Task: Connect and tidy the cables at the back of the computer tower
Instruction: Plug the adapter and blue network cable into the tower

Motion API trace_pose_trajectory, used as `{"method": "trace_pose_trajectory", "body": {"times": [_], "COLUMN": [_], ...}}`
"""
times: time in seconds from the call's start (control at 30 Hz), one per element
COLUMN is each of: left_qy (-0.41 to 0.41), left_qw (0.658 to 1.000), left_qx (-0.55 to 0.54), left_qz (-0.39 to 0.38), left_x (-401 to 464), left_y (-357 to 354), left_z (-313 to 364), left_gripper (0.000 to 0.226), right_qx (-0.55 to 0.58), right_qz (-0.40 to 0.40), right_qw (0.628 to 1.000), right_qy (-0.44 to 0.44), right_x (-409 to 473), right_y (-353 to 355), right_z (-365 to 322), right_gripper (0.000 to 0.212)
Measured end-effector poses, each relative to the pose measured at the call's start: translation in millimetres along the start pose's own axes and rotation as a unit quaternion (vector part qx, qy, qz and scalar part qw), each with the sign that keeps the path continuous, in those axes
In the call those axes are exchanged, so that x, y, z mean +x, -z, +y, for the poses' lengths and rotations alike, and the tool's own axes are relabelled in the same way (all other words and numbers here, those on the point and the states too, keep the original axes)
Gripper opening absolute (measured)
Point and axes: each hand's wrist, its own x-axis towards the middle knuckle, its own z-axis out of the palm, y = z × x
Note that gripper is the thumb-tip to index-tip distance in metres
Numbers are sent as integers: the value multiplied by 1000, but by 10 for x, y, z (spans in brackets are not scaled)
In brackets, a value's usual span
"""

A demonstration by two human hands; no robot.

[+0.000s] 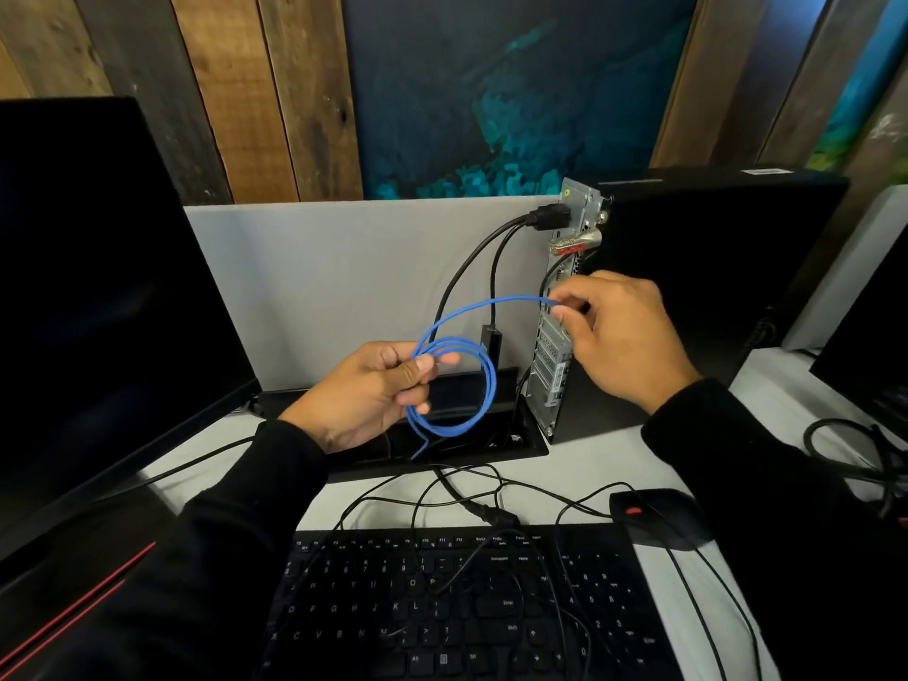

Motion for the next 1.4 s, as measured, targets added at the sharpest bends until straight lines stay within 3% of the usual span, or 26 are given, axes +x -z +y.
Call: {"method": "trace_pose_trajectory", "body": {"times": [0.2, 0.33, 0.4, 0.43, 0.47, 0.5, 0.53, 0.57, 0.6, 0.63, 0.67, 0.7, 0.77, 0.8, 0.83, 0.93, 1.03, 1.17, 1.27, 1.3, 1.4], "left_qy": [-4, -32, -37, -40, -44, -49, -56, -62, -65, -64, -61, -59, -43, -28, -13, 35, 69, 53, 38, 35, 22], "left_qw": [998, 996, 994, 992, 990, 987, 983, 980, 978, 978, 979, 980, 984, 985, 985, 981, 982, 982, 979, 980, 987], "left_qx": [55, 39, 40, 44, 52, 65, 82, 96, 102, 97, 83, 65, 21, -5, -35, -115, -98, -94, -109, -94, 22], "left_qz": [-1, 68, 95, 109, 125, 139, 151, 160, 168, 174, 176, 176, 174, 173, 171, 155, 148, 156, 167, 172, 158], "left_x": [-33, -15, -16, -14, -14, -13, -11, -2, 3, 11, 17, 27, 38, 27, 6, -54, -72, -60, -80, -88, -97], "left_y": [-22, -27, -55, -81, -105, -131, -157, -191, -235, -281, -331, -377, -439, -439, -423, -344, -326, -288, -137, -81, -3], "left_z": [5, -19, -67, -96, -129, -163, -196, -221, -235, -245, -243, -235, -213, -200, -188, -169, -150, -90, -21, -9, -16], "left_gripper": [24, 31, 32, 31, 31, 30, 29, 28, 27, 26, 26, 26, 27, 27, 26, 36, 55, 55, 69, 71, 56], "right_qx": [-17, 3, 73, 158, 273, 395, 492, 549, 576, 585, 572, 533, 356, 242, 151, 74, 166, 218, 234, 229, 153], "right_qz": [59, 1, -57, -103, -157, -207, -237, -252, -258, -255, -238, -208, -121, -79, -39, -9, -69, -143, -142, -137, -132], "right_qw": [998, 998, 988, 966, 920, 849, 777, 732, 712, 712, 734, 780, 915, 964, 988, 997, 984, 966, 962, 964, 979], "right_qy": [-33, -60, -123, -178, -236, -285, -312, -315, -307, -294, -279, -253, -147, -76, -21, 24, 19, -2, -7, -12, -3], "right_x": [-7, -92, -158, -189, -220, -256, -293, -325, -349, -375, -404, -435, -490, -514, -534, -591, -551, -487, -432, -403, -308], "right_y": [71, 57, 12, -9, -29, -38, -42, -55, -81, -123, -183, -258, -447, -544, -623, -752, -790, -735, -553, -479, -315], "right_z": [-3, -20, -24, -38, -78, -149, -222, -290, -372, -458, -524, -571, -544, -494, -449, -381, -467, -438, -313, -237, 17], "right_gripper": [10, 9, 11, 13, 15, 15, 13, 11, 10, 10, 10, 11, 12, 13, 12, 15, 28, 32, 57, 54, 19]}}
